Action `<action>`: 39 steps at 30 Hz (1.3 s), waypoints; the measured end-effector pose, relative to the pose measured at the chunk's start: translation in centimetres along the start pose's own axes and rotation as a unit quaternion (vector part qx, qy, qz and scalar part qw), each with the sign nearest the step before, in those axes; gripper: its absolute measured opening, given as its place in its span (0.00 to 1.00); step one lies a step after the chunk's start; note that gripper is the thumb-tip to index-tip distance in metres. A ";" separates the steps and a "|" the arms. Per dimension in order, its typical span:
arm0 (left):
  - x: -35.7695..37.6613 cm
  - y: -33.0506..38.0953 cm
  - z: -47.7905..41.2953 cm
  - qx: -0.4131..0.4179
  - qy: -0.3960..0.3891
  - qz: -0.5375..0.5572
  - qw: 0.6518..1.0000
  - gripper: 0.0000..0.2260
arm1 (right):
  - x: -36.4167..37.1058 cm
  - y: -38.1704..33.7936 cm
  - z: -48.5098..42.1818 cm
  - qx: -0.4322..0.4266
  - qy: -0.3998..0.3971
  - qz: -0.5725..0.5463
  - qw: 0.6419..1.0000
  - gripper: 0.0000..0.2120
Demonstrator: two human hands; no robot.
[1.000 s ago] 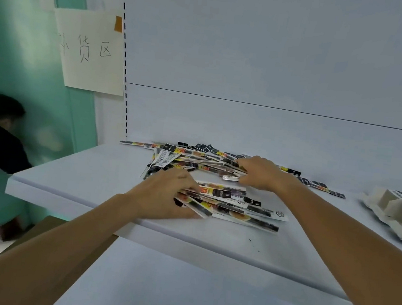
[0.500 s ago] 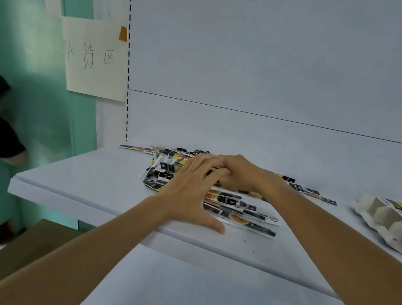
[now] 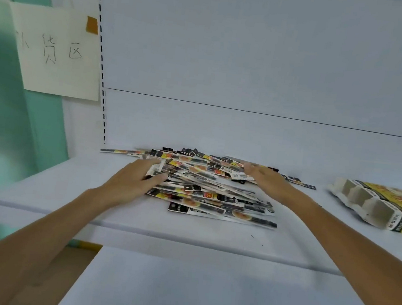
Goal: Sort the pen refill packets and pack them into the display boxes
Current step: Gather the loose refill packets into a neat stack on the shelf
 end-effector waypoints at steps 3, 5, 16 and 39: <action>0.7 1.3 -0.2 0.025 -0.040 -0.063 0.997 0.32 | 0.4 1.6 1.1 0.065 -0.025 -0.054 0.996 0.31; 1.5 2.4 -0.3 0.027 -0.073 -0.073 0.994 0.37 | 1.5 1.4 1.3 0.064 -0.018 -0.046 0.997 0.34; 4.8 5.2 -0.1 0.029 -0.014 0.009 0.999 0.29 | 4.1 -0.8 0.3 -0.003 -0.011 -0.050 0.999 0.19; 3.0 4.6 0.5 0.226 -0.030 -0.180 0.957 0.30 | 3.2 -4.5 -2.6 -0.072 -0.040 0.034 0.996 0.23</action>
Point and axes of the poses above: each hand's wrist, its own z-axis away from the middle knuckle, its own x-axis out of the palm, y = z × x, the point moved 2 cm from there along -z, towards the middle knuckle
